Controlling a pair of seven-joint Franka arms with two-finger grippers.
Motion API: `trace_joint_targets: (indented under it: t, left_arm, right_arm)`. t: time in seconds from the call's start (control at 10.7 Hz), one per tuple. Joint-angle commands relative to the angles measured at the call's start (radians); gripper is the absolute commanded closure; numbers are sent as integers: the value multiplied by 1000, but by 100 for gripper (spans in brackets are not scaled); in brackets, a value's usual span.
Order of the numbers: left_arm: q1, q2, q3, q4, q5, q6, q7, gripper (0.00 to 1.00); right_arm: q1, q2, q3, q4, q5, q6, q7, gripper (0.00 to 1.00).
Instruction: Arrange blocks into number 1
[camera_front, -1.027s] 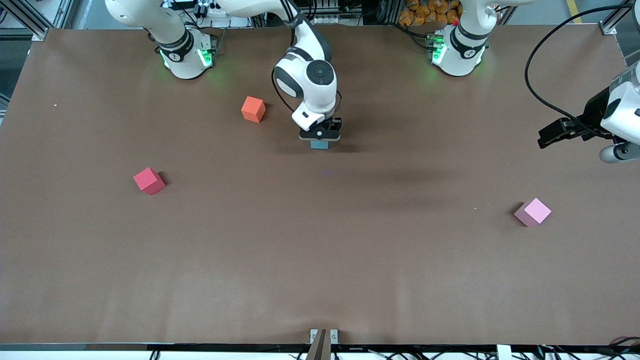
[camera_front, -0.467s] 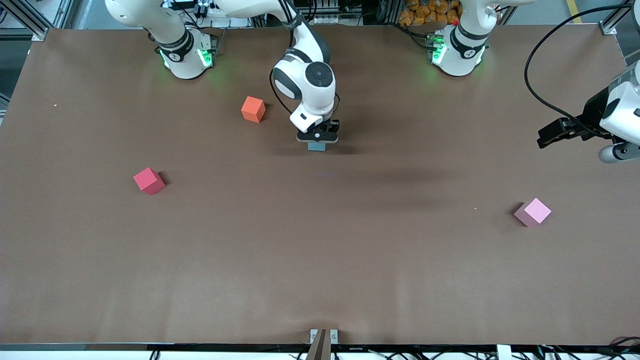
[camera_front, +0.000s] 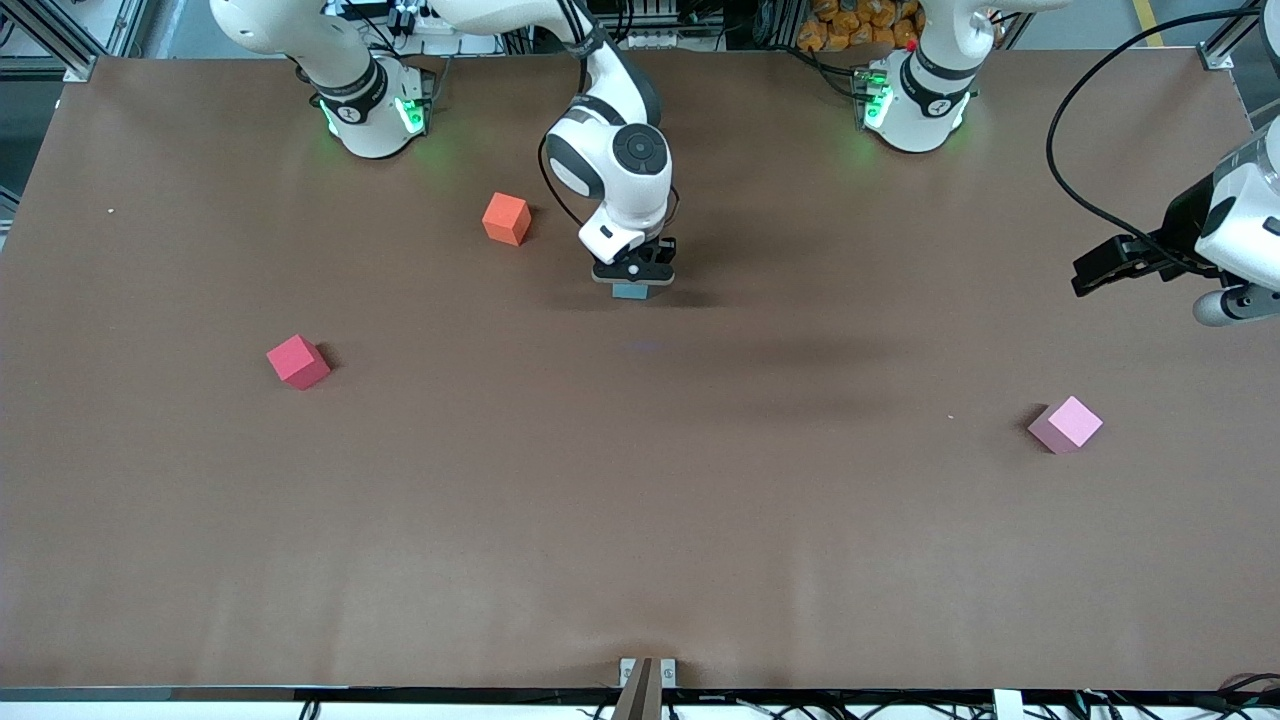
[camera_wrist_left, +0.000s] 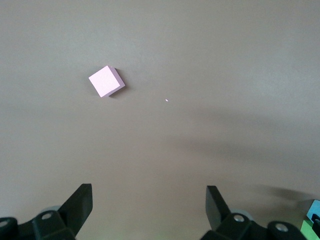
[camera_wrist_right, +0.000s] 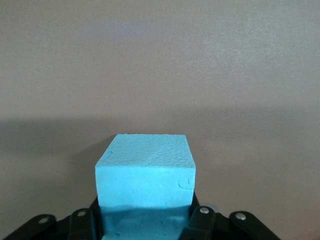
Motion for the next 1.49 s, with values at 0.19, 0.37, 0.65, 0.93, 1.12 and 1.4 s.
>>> trace_joint_targets:
  t: [0.19, 0.37, 0.65, 0.93, 1.12, 1.4]
  left_arm:
    - [-13, 5, 7, 17, -24, -20, -14, 0]
    - [-11, 5, 7, 15, -24, -20, -14, 0]
    - [-13, 2, 4, 27, -21, -20, -13, 0]
    - [-13, 3, 4, 93, -21, -98, -11, 0]
    - [-8, 3, 4, 110, -23, -122, -10, 0]
    - [-13, -1, 1, 139, -26, -152, 6, 0]
  right_arm:
    - [-5, -112, -7, -19, -46, -116, 26, 0]
    - [-14, -176, -58, -2, -46, -209, 23, 0]
    - [-126, -215, -98, -3, -46, -257, -106, 0]
    - [-356, -218, -98, -2, -42, -257, -331, 0]
    - [-506, -227, -96, 7, -35, -257, -480, 0]
    - [-690, -227, -96, 32, -32, -259, -679, 0]
